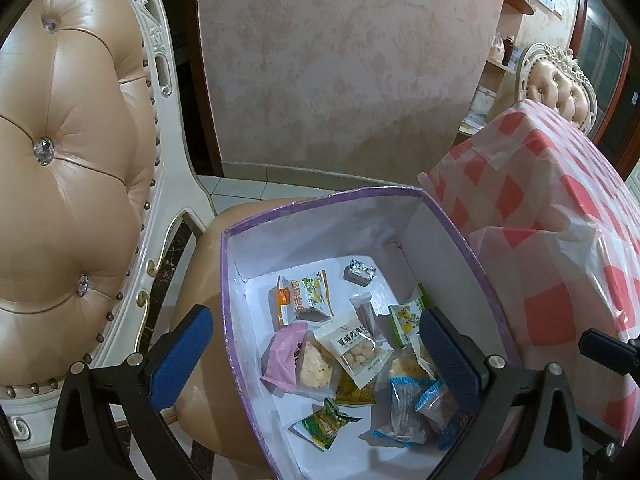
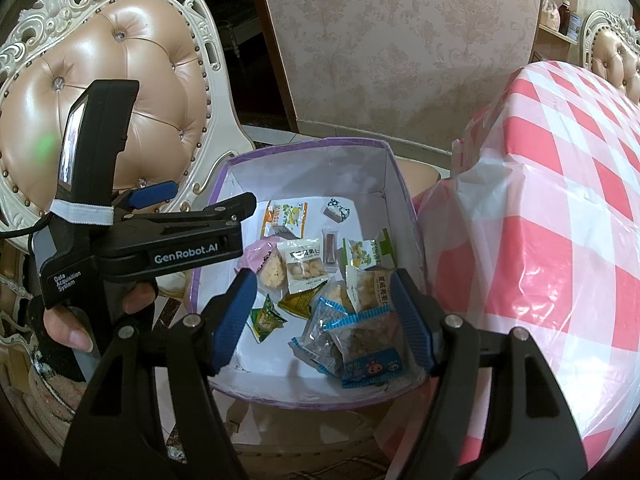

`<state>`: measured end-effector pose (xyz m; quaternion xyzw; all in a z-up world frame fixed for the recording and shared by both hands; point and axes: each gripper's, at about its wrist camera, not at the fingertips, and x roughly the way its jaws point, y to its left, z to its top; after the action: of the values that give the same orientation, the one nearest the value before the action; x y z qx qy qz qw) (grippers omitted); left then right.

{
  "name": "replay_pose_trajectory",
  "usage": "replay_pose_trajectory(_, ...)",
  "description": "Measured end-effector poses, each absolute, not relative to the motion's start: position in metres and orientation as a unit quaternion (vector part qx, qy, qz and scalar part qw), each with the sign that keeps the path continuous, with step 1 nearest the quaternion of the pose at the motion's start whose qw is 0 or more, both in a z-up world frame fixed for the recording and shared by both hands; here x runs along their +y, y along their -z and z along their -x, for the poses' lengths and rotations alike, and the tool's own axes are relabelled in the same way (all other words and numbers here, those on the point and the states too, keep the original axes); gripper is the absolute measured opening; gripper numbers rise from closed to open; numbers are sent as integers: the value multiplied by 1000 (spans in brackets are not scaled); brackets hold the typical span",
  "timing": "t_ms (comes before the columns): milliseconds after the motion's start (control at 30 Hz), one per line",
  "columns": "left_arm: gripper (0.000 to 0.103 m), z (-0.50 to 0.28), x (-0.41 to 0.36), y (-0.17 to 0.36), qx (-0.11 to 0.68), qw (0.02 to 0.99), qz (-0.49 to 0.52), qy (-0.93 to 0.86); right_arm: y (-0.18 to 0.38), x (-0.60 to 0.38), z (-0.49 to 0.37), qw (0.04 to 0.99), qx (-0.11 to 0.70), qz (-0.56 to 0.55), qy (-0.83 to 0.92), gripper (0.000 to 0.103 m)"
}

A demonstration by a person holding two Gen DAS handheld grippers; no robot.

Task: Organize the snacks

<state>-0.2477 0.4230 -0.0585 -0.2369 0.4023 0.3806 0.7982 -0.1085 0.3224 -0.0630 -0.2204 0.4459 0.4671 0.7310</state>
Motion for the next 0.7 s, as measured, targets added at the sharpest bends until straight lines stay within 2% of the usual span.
replay_pose_trajectory(700,103,246,421,62,406,798,238,-377,64,319,109,728,444,227,-471,73)
